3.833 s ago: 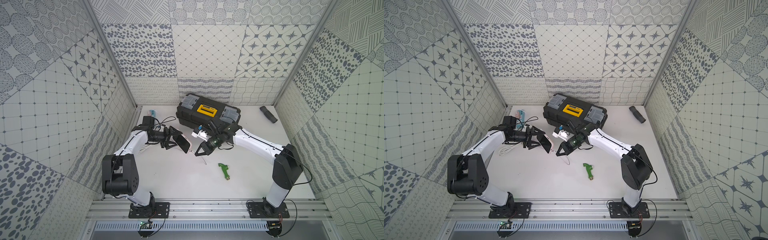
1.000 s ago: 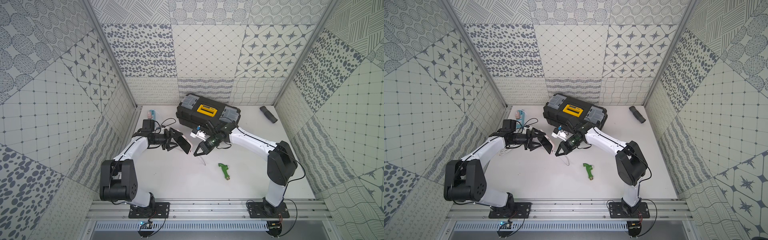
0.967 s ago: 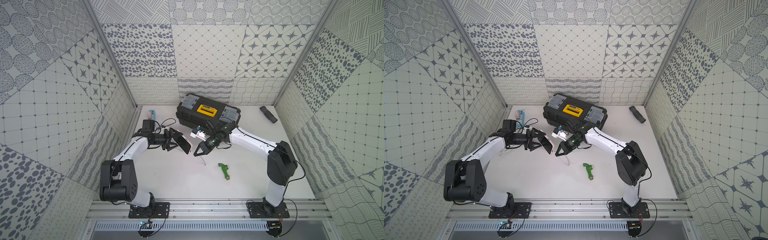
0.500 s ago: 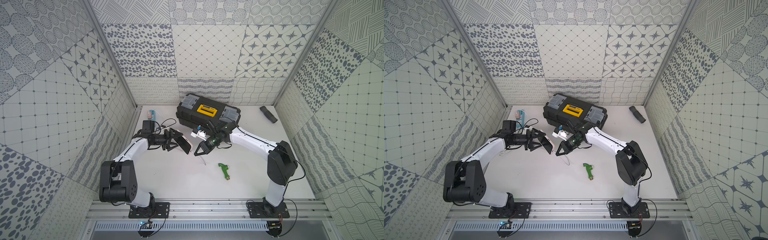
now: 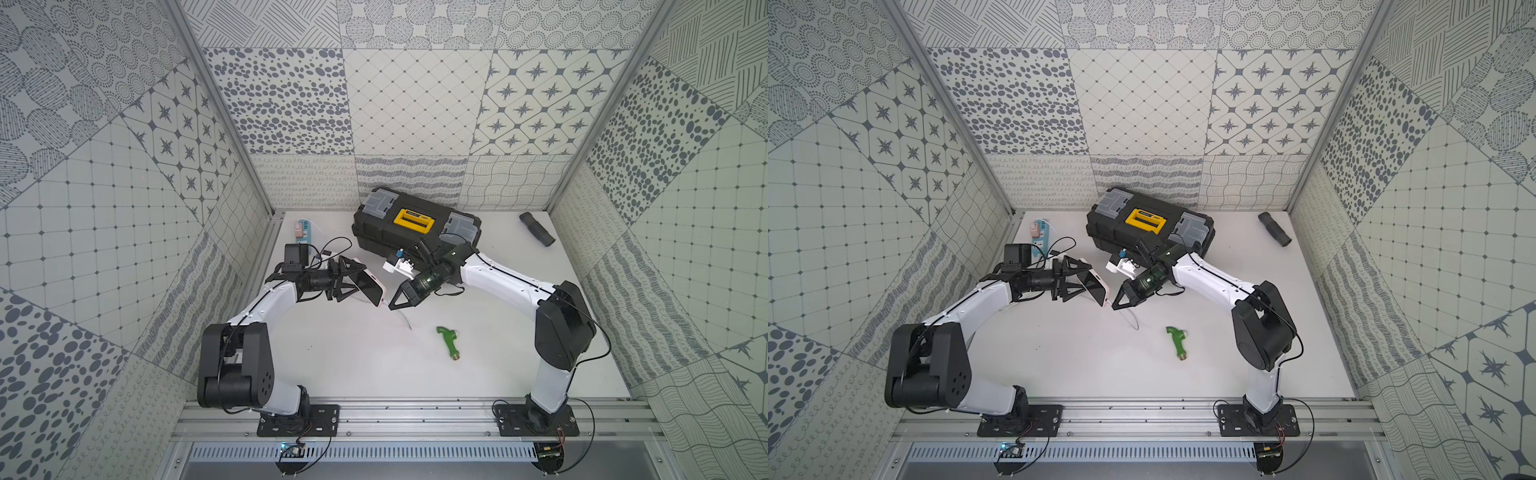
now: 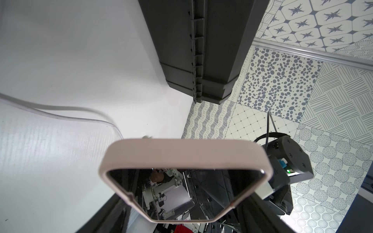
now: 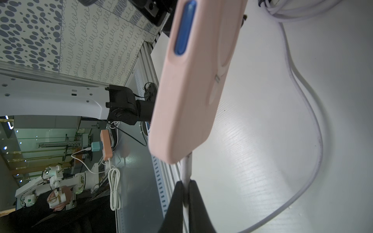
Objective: Plug the charging cable into the phone
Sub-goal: Insert the charging cable into the phone.
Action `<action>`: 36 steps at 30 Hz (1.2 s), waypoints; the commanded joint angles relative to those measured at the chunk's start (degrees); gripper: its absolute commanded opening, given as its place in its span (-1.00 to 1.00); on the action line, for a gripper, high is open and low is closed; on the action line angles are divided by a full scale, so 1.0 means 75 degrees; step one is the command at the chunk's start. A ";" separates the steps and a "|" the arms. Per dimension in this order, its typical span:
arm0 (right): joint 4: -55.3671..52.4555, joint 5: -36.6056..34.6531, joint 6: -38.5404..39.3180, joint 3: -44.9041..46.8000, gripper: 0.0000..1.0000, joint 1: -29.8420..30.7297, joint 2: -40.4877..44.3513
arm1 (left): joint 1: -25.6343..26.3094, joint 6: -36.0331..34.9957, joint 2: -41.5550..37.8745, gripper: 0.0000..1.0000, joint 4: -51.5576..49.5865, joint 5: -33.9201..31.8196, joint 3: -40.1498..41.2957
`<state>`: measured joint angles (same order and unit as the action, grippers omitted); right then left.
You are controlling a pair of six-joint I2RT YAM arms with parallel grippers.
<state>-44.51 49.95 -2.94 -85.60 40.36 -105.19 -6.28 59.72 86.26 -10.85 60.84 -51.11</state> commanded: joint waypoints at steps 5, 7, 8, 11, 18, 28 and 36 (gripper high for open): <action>0.0579 0.0123 -0.0090 -0.0055 -1.00 -0.0040 0.0015 | 0.0040 -0.0054 -0.0098 -1.00 0.0539 0.0985 -0.0076; 0.0579 0.0069 -0.0098 -0.0097 -1.00 -0.0059 0.0031 | 0.0070 -0.1000 -0.0080 -1.00 -0.0583 0.0752 -0.0361; 0.0579 0.0066 -0.0094 -0.0121 -1.00 -0.0067 0.0037 | 0.0075 -0.1380 -0.0070 -1.00 -0.1049 0.0662 -0.0494; 0.0593 0.0049 -0.0112 -0.0184 -1.00 -0.0081 0.0016 | 0.0070 -0.2205 -0.0029 -1.00 -0.2025 0.0386 -0.0711; 0.0632 0.0064 -0.0133 -0.0178 -1.00 -0.0083 -0.0022 | 0.0104 -0.2193 -0.0057 -1.00 -0.2227 0.0075 -0.0672; 0.0791 0.0081 -0.0152 -0.0097 -1.00 -0.0078 -0.0126 | 0.0327 0.0451 -0.0291 -1.00 0.0187 -0.0581 -0.0037; 0.0880 0.0086 -0.0165 0.0004 -1.00 -0.0139 -0.0113 | 0.0515 0.0508 -0.0405 -1.00 -0.0127 -0.1198 -0.0170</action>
<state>-44.01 49.93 -4.25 -85.60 39.68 -105.69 -3.60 60.20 84.16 -12.93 51.83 -51.66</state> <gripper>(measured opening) 0.092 0.787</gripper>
